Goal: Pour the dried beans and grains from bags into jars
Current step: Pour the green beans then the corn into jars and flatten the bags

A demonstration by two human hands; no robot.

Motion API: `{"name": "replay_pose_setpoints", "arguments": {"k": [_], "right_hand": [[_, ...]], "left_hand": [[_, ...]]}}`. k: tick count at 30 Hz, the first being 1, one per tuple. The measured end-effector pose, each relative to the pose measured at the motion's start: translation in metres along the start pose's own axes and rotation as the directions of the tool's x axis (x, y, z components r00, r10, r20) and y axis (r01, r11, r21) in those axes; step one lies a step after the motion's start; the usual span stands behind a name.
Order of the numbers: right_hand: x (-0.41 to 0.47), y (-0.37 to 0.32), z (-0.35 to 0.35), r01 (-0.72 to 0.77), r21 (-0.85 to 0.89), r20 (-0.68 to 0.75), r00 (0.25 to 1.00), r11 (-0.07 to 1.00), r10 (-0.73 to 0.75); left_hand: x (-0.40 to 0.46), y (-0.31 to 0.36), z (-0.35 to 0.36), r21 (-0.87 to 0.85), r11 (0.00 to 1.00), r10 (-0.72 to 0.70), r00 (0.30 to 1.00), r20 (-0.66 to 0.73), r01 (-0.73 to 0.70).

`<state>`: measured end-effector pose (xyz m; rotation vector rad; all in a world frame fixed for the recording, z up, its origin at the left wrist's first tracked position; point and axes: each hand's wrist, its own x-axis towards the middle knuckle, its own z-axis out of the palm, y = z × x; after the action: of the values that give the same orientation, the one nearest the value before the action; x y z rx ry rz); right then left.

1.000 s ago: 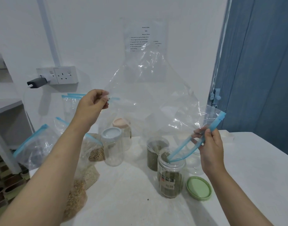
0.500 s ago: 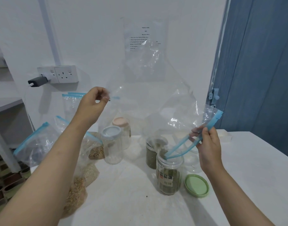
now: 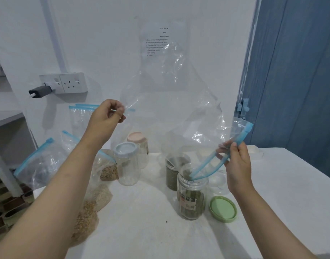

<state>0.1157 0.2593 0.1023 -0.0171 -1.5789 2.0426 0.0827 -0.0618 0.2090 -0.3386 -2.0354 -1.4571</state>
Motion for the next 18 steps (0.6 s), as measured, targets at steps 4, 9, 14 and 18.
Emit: {"name": "replay_pose_setpoints", "arguments": {"k": [4, 9, 14, 18], "right_hand": [[0.002, 0.0, 0.001, -0.002, 0.005, 0.017, 1.0, 1.0, 0.002], [0.002, 0.005, 0.002, -0.028, 0.078, 0.032, 0.999, 0.997, 0.025], [0.003, 0.007, 0.004, -0.028, 0.129, 0.048, 0.999, 0.991, 0.022], [0.004, 0.007, 0.006, -0.032, 0.144, 0.057, 0.998, 0.989, 0.024]], "left_hand": [[-0.005, -0.003, 0.004, -0.12, 0.991, -0.052, 0.998, 0.024, 0.055], [-0.014, -0.012, 0.011, -0.291, 0.949, -0.12, 0.993, 0.006, 0.117], [-0.032, -0.027, 0.027, -0.542, 0.818, -0.219, 0.976, 0.019, 0.194], [-0.051, -0.047, 0.054, -0.593, 0.711, -0.338, 0.923, 0.183, 0.378]]}}
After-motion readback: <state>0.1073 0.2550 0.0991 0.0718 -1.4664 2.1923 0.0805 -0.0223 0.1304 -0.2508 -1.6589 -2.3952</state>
